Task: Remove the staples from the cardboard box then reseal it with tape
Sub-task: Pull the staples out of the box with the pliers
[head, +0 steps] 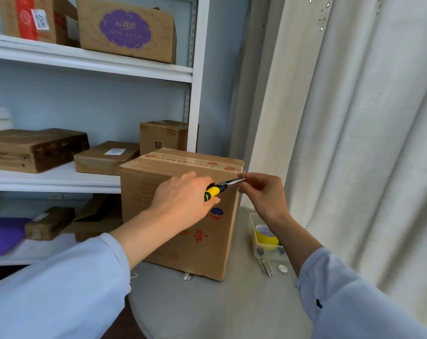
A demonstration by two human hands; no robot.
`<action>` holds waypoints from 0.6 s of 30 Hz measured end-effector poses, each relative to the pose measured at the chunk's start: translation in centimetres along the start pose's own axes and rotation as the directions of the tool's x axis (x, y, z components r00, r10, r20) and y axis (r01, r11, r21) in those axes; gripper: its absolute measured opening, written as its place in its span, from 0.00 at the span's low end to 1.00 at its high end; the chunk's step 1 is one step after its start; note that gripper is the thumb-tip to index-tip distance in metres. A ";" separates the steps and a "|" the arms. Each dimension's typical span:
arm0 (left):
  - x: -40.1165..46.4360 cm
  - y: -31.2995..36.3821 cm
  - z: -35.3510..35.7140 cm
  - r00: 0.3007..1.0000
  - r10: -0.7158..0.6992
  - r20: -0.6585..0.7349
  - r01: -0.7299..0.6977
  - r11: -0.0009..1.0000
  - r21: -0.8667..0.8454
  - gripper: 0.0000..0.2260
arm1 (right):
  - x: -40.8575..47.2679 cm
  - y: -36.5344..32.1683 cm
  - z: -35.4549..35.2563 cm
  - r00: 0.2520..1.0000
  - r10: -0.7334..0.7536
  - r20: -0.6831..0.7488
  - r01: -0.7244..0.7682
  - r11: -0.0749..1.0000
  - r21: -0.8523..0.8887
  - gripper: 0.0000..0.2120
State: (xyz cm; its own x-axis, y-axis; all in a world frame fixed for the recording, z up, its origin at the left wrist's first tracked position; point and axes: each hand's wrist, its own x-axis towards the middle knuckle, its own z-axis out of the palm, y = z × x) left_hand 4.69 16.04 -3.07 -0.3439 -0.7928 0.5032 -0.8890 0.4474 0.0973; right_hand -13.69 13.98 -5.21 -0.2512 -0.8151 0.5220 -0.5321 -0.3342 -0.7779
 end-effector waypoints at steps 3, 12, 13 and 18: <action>0.0 0.3 0.4 1.000 0.003 0.007 -0.003 1.000 0.000 0.20 | 0.0 0.2 -0.2 0.999 0.021 -0.037 -0.022 1.000 -0.015 0.09; -0.8 1.6 4.5 0.948 -0.036 0.316 0.109 0.970 -0.218 0.13 | -1.2 3.9 -1.9 0.934 0.349 -0.078 -0.347 0.937 0.035 0.07; -0.8 1.6 5.2 0.934 -0.038 0.356 0.132 0.961 -0.242 0.12 | -1.5 4.6 -1.9 0.922 0.383 -0.056 -0.382 0.924 0.023 0.07; -1.0 1.6 8.5 0.860 -0.072 0.506 0.241 0.930 -0.277 0.13 | -3.5 10.6 -1.5 0.834 0.549 0.063 -0.535 0.830 -0.160 0.10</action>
State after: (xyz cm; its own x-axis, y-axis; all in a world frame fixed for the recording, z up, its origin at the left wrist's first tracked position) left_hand 1.05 14.06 -10.75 -0.3847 -0.9230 -0.0089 -0.8259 0.3399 0.4500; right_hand -19.73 13.97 -14.75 -0.4509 -0.8925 -0.0138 -0.4363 0.2339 -0.8689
